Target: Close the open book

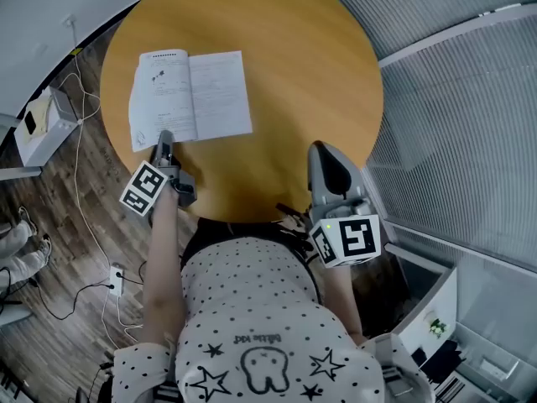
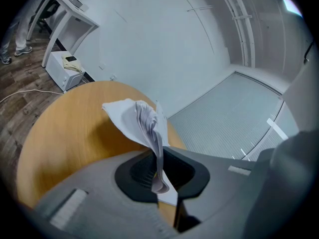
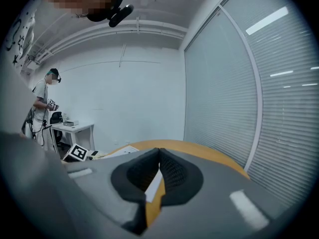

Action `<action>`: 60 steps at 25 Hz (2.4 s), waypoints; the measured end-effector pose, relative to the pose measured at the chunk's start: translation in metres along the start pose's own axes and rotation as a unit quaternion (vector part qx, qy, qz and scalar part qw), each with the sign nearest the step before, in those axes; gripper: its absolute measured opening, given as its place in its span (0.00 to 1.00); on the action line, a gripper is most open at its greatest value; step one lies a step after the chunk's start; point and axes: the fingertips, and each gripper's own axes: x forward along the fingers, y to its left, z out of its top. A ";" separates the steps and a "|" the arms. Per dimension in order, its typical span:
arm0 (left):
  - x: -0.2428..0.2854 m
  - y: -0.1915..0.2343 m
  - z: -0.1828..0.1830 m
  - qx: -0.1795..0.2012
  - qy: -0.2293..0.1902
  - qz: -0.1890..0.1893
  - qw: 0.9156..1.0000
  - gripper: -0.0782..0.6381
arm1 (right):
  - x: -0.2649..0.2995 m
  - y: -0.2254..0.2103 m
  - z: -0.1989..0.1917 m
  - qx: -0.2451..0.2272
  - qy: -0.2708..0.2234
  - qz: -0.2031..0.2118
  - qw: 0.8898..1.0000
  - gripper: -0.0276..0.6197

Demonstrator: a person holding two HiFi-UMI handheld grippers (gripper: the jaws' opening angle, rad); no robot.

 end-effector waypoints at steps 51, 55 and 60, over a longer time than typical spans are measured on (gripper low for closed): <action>0.044 -0.081 -0.072 0.340 0.146 -0.031 0.929 0.15 | -0.028 -0.038 -0.002 0.024 -0.009 -0.061 0.998 0.05; 0.047 -0.083 -0.076 0.344 0.151 -0.031 0.926 0.15 | -0.027 -0.041 -0.002 0.024 -0.009 -0.061 0.998 0.05; 0.051 -0.082 -0.080 0.348 0.157 -0.031 0.924 0.15 | -0.023 -0.044 -0.004 0.026 -0.005 -0.063 0.998 0.05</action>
